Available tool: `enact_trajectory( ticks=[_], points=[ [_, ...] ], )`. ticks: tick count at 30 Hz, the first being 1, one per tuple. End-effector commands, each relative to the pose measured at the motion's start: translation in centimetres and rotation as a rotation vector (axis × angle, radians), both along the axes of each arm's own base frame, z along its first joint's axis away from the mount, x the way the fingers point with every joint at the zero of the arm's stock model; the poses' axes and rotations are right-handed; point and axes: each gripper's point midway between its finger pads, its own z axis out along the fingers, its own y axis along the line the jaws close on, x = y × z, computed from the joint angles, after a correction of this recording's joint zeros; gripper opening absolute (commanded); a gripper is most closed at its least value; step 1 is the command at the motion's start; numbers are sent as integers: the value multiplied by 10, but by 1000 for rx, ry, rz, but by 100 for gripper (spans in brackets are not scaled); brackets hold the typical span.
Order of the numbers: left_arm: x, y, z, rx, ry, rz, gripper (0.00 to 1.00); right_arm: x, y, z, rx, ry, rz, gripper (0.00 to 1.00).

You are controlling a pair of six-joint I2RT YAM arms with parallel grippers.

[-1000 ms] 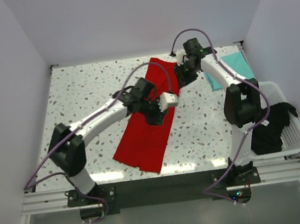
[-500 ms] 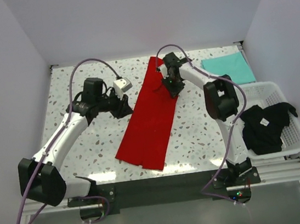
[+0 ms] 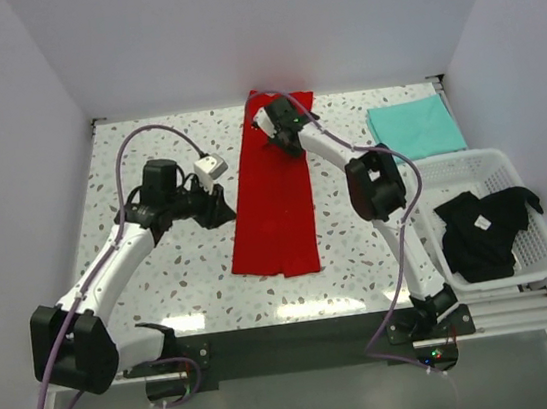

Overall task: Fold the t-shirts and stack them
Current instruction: Fold the tshirt

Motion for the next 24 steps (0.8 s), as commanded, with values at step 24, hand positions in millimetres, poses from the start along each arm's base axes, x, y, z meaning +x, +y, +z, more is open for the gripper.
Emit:
enact_trajectory(
  ticks=[24],
  points=[
    [-40, -38, -153, 407, 254, -223, 18, -97, -15, 98, 257, 191, -6, 54]
  ],
)
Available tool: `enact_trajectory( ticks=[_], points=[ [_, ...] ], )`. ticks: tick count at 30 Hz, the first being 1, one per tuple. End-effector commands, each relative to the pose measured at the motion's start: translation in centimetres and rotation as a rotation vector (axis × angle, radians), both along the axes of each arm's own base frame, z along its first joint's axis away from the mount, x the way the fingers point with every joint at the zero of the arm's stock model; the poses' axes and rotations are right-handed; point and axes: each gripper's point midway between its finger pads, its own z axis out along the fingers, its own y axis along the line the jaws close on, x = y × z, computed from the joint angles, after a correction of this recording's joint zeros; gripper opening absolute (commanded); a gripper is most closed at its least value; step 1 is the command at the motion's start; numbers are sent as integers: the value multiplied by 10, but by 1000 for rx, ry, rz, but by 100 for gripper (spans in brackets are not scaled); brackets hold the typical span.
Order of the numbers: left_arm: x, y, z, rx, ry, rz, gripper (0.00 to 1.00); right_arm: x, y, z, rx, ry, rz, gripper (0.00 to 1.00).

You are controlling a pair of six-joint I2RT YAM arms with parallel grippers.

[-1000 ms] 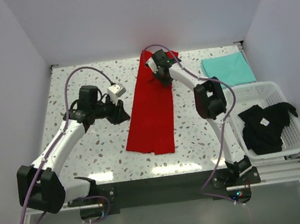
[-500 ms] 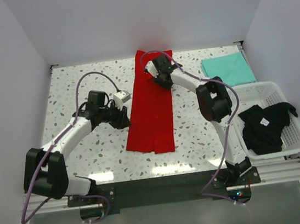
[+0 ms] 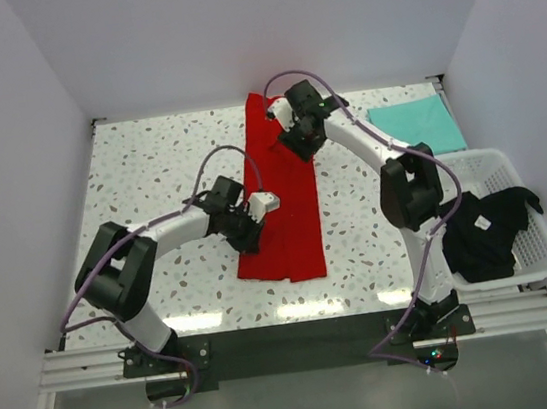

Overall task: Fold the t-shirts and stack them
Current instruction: Fold the tshirt

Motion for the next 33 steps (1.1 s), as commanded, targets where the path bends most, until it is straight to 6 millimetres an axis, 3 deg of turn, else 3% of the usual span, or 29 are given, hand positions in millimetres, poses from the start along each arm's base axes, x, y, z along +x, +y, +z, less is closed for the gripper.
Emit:
enact_trajectory(
  ticks=[1, 7, 9, 11, 12, 14, 15, 16, 17, 18, 19, 20, 21, 22, 25, 28, 30, 31, 33],
  points=[
    [-16, -5, -8, 77, -1, -94, 17, -27, -8, 36, 109, 70, -44, 54],
    [-45, -22, -6, 87, 31, -217, 13, -58, -34, 50, 212, 201, -38, 52],
    [-56, -28, -1, 75, 22, -274, 13, -71, -35, 66, 258, 201, 3, 51],
    [-60, -32, 9, 35, 2, -311, 15, -90, -41, 65, 257, 222, 61, 50],
    [-58, -36, 25, -10, -40, -323, 19, -100, -38, 83, 279, 180, 134, 50],
    [-54, -37, 44, -62, -135, -366, 28, -127, -42, 76, 288, 200, 195, 49],
    [-51, -38, 72, -122, -231, -382, 35, -137, -43, 97, 294, 113, 275, 49],
    [-55, -32, 75, -131, -291, -429, 39, -159, -42, 81, 311, 150, 318, 50],
    [-57, -31, 97, -172, -386, -461, 43, -169, -43, 81, 312, 131, 359, 50],
    [-65, -24, 95, -174, -412, -497, 49, -179, -44, 97, 301, 33, 446, 50],
    [-67, -21, 99, -176, -474, -555, 51, -200, -44, 77, 275, 68, 499, 50],
    [-73, -16, 106, -184, -513, -587, 52, -211, -45, 74, 245, 48, 550, 50],
    [-77, -12, 104, -179, -531, -619, 54, -219, -44, 71, 205, 13, 626, 50],
    [-82, -6, 95, -160, -548, -680, 54, -243, -40, 61, 184, 12, 689, 50],
    [-97, 5, 79, -148, -548, -783, 55, -277, -29, 42, 168, 22, 791, 49],
    [-98, 5, 66, -152, -596, -826, 56, -296, -11, 25, 161, 48, 834, 46],
    [-102, 7, 55, -145, -612, -859, 56, -295, 2, 21, 148, 20, 819, 44],
    [-101, 8, 53, -138, -643, -889, 55, -306, 14, 16, 142, 30, 859, 42],
    [-104, 13, 47, -128, -686, -927, 53, -311, 27, 6, 131, 60, 842, 40]
  ],
)
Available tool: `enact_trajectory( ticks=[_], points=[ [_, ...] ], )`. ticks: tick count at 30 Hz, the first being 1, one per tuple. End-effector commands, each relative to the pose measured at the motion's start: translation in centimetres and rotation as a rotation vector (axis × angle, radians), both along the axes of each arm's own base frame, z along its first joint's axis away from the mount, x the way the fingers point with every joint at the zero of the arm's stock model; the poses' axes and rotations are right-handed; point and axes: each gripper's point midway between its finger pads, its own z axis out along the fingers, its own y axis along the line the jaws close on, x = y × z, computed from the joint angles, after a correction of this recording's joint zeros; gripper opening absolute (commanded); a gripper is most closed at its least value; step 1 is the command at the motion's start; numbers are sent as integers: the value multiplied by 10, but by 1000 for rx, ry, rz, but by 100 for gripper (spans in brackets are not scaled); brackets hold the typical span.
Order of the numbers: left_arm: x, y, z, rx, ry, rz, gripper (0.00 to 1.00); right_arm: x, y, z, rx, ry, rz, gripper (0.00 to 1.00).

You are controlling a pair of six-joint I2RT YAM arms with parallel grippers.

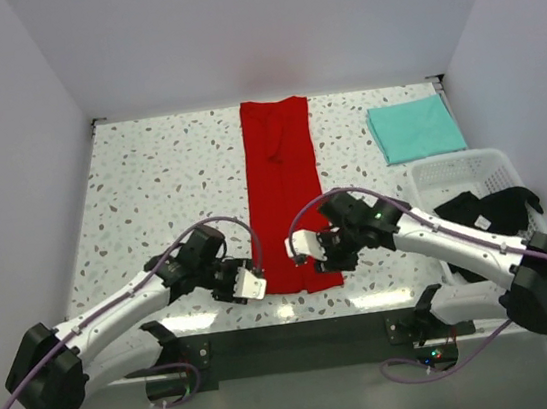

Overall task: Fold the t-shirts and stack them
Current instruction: Fold the tshirt

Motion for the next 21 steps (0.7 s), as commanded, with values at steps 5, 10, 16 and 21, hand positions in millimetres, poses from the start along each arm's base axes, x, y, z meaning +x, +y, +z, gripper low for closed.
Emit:
enact_trajectory(
  ticks=[5, 10, 16, 21],
  points=[
    [-5, 1, 5, -69, -266, -222, 52, -17, 62, -18, 31, 7, 21, 40],
    [-10, 8, -4, -50, -257, -212, 52, -44, 81, -37, -38, 76, 37, 41],
    [-8, 12, -2, -51, -257, -168, 52, -42, 84, -54, -73, 66, -16, 43],
    [-8, 15, -4, -48, -265, -153, 52, -30, 75, -61, -94, -10, -52, 44]
  ],
)
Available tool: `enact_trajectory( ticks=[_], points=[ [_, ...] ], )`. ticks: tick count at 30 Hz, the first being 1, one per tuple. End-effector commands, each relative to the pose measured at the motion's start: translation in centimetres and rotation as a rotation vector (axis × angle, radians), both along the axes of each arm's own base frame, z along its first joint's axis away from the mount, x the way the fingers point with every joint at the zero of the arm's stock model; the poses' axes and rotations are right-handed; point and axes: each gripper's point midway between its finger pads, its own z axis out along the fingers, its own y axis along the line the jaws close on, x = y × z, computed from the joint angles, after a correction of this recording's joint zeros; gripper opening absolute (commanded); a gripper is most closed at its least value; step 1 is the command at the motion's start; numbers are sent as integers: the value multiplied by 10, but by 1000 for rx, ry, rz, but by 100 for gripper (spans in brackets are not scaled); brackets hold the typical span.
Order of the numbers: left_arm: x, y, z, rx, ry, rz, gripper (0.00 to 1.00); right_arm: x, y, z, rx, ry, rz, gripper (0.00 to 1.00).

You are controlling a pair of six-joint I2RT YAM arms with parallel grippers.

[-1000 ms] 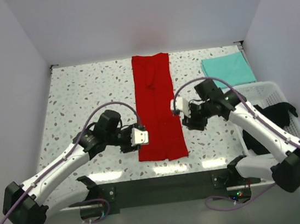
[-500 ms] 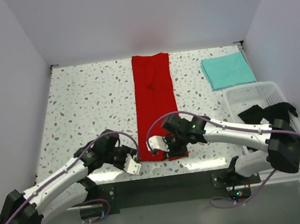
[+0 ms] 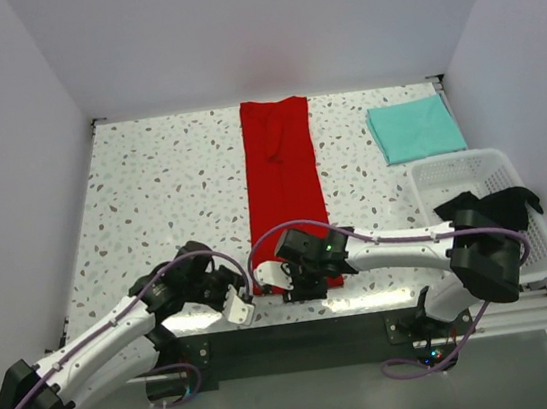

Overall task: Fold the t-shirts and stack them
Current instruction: Fold the tshirt

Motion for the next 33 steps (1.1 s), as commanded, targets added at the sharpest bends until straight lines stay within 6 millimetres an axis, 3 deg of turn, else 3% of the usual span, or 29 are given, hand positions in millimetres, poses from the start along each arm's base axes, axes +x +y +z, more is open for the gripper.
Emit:
enact_trajectory(
  ticks=[1, 7, 11, 14, 17, 21, 29, 33],
  points=[
    [-1, -1, -1, -17, -10, 5, 52, 15, 4, 2, 29, -85, -50, 44],
    [-1, 1, -1, -14, 8, 29, 52, 18, -3, -13, 2, -110, -14, 44],
    [0, 2, 1, -23, 5, 50, 52, 17, -8, -23, -23, -107, 1, 38],
    [-3, 5, -3, -25, 11, 59, 52, 18, -7, -24, -19, -111, 3, 31],
    [-6, 7, -5, -26, 14, 62, 52, 20, -7, -21, -19, -126, -7, 17],
    [-6, 7, -5, -26, 15, 64, 52, 24, -5, -13, -10, -142, -17, 0],
    [-8, 8, -7, -29, 21, 60, 52, 25, 6, 24, 62, -146, -24, 0],
    [-9, 8, -7, -27, 19, 54, 52, 24, 9, 31, 71, -130, -24, 0]
  ],
)
